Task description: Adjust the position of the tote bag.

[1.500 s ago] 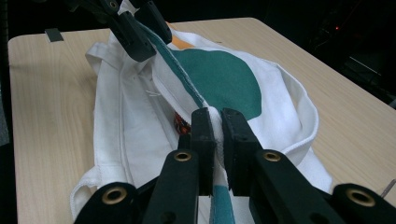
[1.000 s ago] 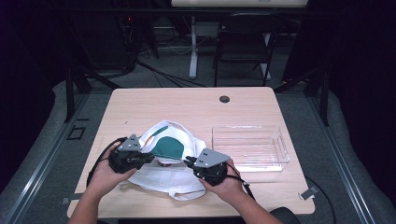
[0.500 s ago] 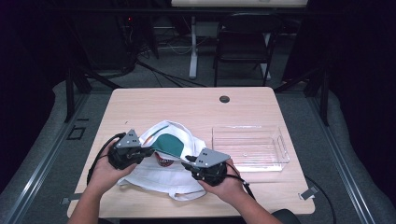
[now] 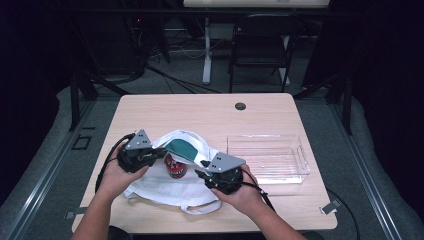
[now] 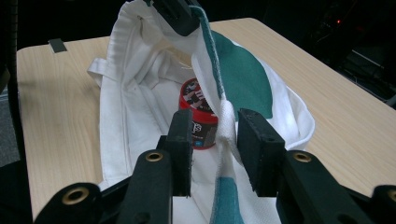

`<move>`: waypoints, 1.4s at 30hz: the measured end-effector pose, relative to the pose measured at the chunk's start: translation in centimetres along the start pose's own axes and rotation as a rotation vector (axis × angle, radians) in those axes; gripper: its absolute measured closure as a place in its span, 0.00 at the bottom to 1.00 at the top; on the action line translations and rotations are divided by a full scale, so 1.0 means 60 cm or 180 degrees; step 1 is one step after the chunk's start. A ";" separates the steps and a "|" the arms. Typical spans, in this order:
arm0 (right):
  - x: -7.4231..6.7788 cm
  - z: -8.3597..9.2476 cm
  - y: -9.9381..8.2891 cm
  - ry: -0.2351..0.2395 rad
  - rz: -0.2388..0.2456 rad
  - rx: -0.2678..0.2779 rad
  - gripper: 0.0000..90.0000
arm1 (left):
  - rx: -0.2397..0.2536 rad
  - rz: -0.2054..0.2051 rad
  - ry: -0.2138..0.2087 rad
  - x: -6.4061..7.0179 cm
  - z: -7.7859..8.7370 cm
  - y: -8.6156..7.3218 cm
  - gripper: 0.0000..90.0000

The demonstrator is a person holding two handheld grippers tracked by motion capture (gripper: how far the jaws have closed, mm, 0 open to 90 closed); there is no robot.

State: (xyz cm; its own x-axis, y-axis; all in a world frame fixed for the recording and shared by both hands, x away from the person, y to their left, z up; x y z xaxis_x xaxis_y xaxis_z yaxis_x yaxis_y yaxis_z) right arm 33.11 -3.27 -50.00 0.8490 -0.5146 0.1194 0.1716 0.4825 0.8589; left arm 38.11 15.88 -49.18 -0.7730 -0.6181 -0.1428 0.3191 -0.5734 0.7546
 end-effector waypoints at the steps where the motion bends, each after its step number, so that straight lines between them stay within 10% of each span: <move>1: 0.000 0.000 0.000 0.0000 0.0000 0.0000 0.73 | 0.0000 0.0000 0.0000 0.000 0.000 0.000 0.95; 42: 0.037 -0.073 0.059 0.0009 -0.0078 -0.0285 0.98 | 0.0175 0.0134 0.0042 -0.017 -0.010 0.019 0.84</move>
State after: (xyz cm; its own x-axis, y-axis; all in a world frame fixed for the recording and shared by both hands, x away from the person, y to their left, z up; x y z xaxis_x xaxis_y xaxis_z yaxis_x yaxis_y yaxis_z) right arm 37.80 0.41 -48.88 0.8454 -0.5252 0.0974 0.2362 0.5312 0.8136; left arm 39.57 15.54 -48.56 -0.7520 -0.6484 -0.1184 0.3204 -0.5165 0.7941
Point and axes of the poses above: each handheld gripper's, and its own axes: z roughly backward along the jaws, y roughly out of its top, x roughly to its right, the point moved 7 cm from there along -z, roughly forward along the jaws, and after that the axes turned 3 degrees about y, right-handed, at the moved point
